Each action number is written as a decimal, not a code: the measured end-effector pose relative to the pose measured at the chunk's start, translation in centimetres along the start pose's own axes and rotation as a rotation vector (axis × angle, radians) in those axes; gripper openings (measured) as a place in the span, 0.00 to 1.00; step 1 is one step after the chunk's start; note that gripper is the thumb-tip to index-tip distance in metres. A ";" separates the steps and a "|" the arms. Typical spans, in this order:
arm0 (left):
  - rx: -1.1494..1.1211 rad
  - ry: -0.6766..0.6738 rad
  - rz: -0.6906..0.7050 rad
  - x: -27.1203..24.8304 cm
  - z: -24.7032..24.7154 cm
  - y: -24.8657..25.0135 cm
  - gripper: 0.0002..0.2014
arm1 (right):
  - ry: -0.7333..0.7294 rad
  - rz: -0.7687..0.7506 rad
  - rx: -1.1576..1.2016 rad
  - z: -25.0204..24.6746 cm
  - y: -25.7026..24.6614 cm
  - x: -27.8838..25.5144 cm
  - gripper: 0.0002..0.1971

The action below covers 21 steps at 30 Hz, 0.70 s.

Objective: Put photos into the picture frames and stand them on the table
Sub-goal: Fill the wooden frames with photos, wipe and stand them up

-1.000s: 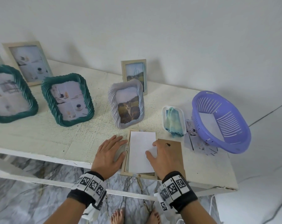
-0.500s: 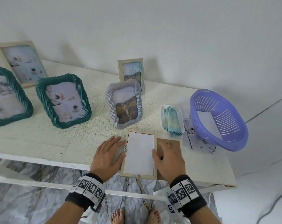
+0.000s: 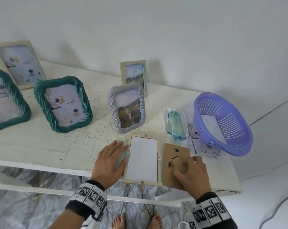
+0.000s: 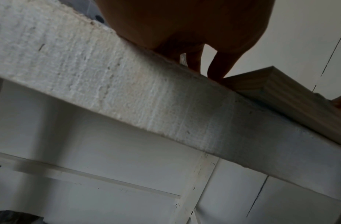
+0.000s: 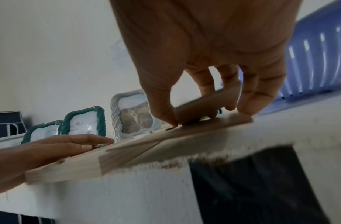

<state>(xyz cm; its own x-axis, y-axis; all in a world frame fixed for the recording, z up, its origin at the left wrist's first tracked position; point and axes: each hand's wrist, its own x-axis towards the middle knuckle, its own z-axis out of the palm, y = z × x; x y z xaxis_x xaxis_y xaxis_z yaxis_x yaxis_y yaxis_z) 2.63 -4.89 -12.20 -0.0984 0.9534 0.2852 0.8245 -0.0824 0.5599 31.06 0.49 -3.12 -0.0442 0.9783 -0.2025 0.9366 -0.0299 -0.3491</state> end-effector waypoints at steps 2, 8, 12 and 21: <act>-0.002 0.004 0.003 0.0 0.0 0.0 0.23 | 0.050 -0.007 0.008 -0.8 -0.3 -0.1 0.22; -0.012 0.018 -0.004 0.0 0.0 0.0 0.23 | 0.071 -0.160 -0.017 -0.4 -4.9 -1.0 0.21; -0.011 0.017 -0.008 0.1 0.0 0.0 0.23 | 0.044 -0.227 -0.096 1.3 -7.9 -0.6 0.23; -0.007 0.007 -0.003 0.0 0.2 -0.2 0.23 | 0.039 -0.287 -0.201 4.1 -9.8 0.1 0.27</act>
<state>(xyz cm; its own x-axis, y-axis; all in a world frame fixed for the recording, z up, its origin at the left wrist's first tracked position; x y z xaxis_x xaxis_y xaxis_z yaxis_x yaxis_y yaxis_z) 2.59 -4.86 -12.42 -0.1048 0.9515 0.2892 0.8200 -0.0818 0.5665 20.49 -0.02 -3.51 -0.3056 0.9483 -0.0861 0.9379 0.2842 -0.1988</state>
